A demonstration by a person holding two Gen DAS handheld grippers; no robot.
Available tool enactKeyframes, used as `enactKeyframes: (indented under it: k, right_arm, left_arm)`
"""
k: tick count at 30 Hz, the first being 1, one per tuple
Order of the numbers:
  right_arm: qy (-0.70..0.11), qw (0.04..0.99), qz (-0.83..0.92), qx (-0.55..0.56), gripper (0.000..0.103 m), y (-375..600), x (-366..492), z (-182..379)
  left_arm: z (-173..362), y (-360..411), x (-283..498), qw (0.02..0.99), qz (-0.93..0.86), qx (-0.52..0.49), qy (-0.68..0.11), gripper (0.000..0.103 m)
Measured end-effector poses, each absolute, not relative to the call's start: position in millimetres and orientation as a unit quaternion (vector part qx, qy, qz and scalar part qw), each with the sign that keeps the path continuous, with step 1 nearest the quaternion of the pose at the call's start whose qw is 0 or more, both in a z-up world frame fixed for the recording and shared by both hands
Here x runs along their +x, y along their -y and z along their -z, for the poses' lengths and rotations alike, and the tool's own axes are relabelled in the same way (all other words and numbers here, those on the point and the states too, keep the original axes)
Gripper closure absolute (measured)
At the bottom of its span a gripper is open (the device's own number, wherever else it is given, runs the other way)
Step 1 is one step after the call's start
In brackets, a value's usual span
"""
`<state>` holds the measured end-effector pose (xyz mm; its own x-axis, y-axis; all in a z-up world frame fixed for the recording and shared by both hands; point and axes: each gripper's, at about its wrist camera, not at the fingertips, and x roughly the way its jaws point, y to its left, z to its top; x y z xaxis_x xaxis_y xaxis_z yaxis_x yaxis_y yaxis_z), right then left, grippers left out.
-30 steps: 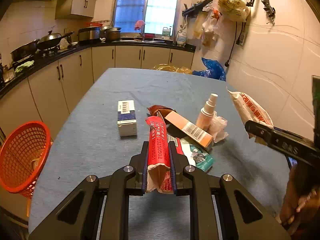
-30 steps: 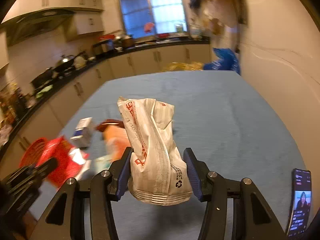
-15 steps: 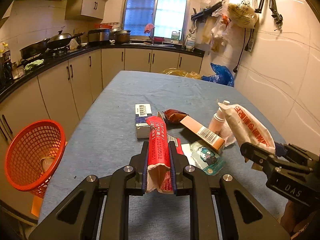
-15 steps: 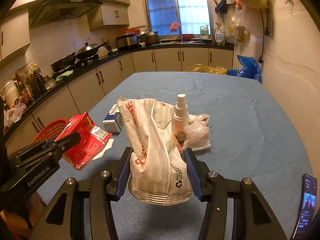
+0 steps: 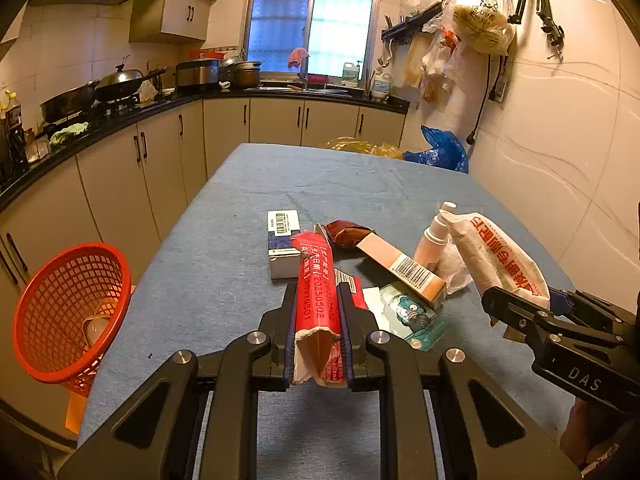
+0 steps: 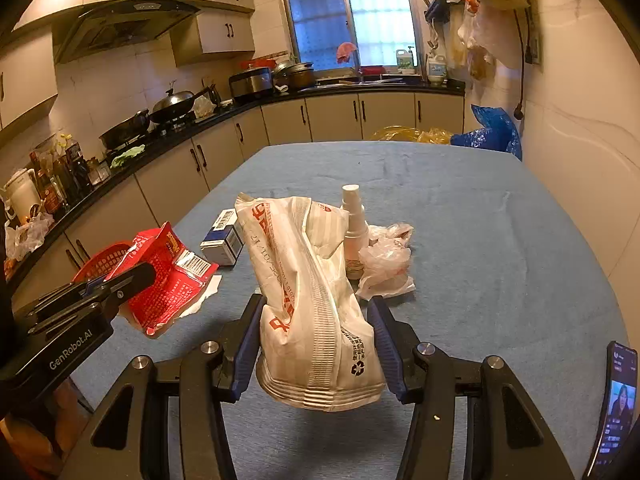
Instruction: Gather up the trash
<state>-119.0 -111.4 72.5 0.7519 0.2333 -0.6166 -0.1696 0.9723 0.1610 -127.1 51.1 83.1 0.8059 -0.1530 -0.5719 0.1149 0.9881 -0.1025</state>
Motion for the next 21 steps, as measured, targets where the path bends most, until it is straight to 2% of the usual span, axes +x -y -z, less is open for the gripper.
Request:
enactKeyframes:
  k: [21]
  right_arm:
    - [-0.340,0.933,-0.106,0.055,0.046,118.1,-119.9,-72.3]
  left_arm:
    - [-83.8,-49.7,-126.7,0.950,0.069,-0.027,-0.303,0.086]
